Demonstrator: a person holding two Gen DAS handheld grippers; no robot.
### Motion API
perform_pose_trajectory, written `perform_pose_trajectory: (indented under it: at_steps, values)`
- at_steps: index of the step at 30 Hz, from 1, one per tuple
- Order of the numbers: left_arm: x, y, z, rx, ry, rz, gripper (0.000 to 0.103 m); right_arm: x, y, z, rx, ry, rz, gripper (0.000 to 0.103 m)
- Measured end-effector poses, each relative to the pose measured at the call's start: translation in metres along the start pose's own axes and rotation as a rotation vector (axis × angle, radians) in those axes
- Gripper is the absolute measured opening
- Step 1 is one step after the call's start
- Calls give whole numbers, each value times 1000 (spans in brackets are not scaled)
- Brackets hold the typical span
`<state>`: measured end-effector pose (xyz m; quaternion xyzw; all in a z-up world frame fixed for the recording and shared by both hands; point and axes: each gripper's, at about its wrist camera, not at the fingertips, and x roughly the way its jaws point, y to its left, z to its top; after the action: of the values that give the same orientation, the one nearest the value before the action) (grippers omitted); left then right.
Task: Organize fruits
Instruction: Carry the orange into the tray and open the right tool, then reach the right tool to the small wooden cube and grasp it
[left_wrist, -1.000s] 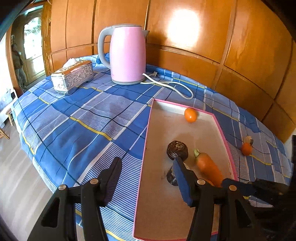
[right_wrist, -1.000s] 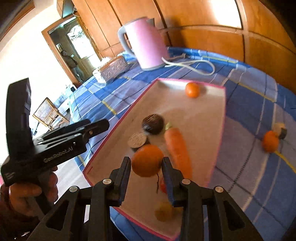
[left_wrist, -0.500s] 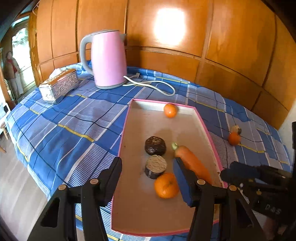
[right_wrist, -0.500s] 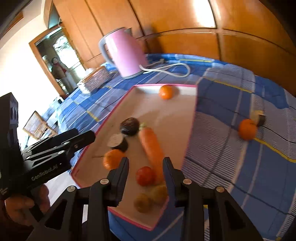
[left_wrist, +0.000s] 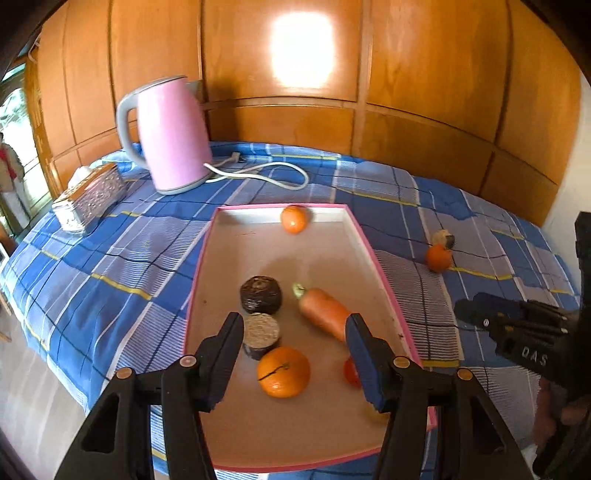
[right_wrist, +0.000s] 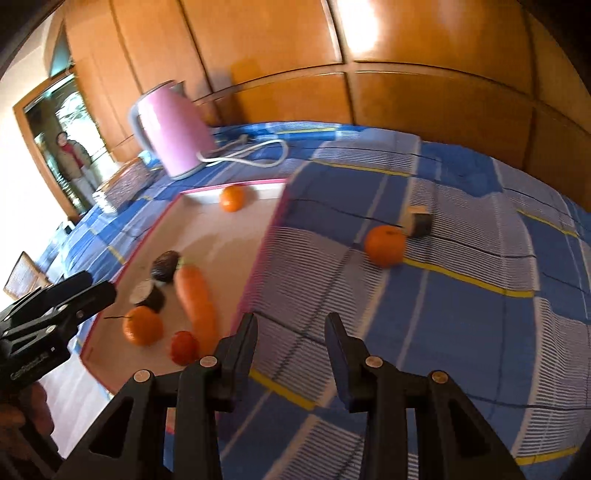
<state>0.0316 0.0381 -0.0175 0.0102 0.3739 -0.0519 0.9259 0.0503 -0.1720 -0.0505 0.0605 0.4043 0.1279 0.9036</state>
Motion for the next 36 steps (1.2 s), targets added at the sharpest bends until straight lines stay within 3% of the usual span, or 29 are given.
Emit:
perform_pose_trajectory:
  at_steps: [22, 36]
  values:
    - [16, -40, 8, 90, 36, -82, 58, 0, -68, 8, 114, -26, -125, 38]
    - [38, -66, 26, 123, 57, -155, 58, 30, -100, 55, 156, -37, -137, 38]
